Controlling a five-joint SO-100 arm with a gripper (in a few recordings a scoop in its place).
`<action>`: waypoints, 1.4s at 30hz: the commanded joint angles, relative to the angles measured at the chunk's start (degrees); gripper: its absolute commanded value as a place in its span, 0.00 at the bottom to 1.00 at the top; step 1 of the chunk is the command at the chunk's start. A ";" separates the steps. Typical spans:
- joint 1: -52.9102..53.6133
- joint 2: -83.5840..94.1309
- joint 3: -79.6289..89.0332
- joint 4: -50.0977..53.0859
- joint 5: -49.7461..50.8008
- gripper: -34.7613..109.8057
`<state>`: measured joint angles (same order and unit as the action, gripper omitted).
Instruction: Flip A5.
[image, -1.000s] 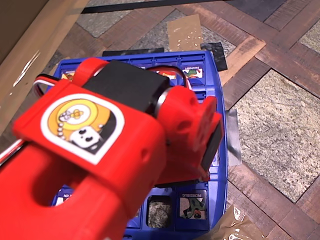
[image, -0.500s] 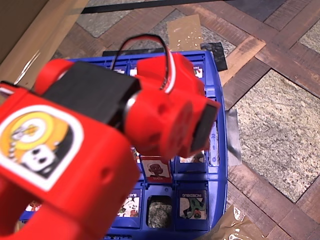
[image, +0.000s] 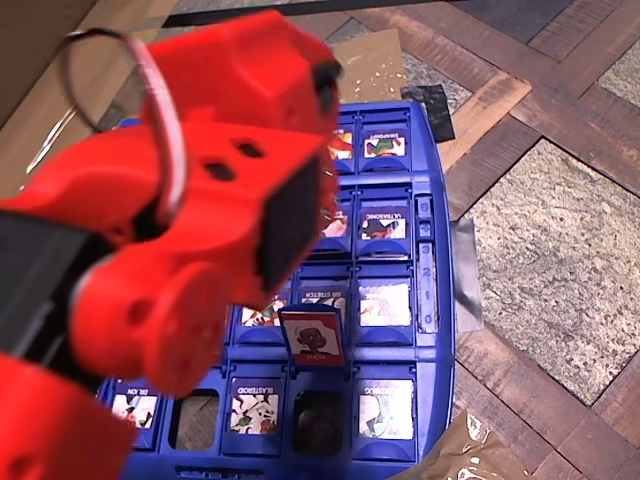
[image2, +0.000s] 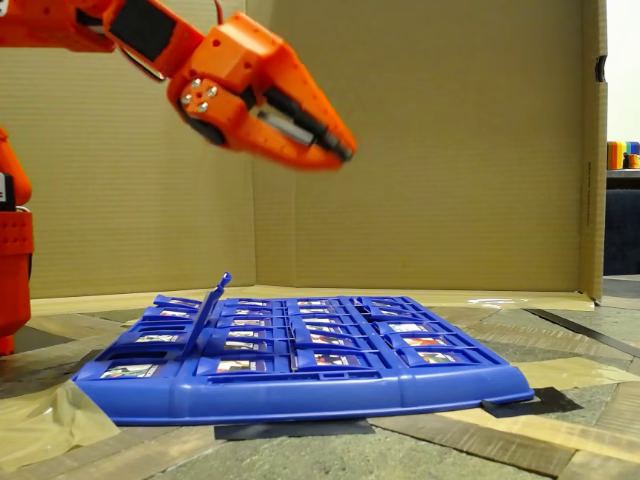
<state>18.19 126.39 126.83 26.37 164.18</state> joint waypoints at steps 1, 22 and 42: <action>-1.58 4.92 1.49 -5.45 1.41 0.24; -11.25 36.04 26.28 -53.70 5.54 0.24; -14.15 52.65 44.38 -107.84 8.70 0.24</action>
<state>4.31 178.24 170.95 -75.50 172.44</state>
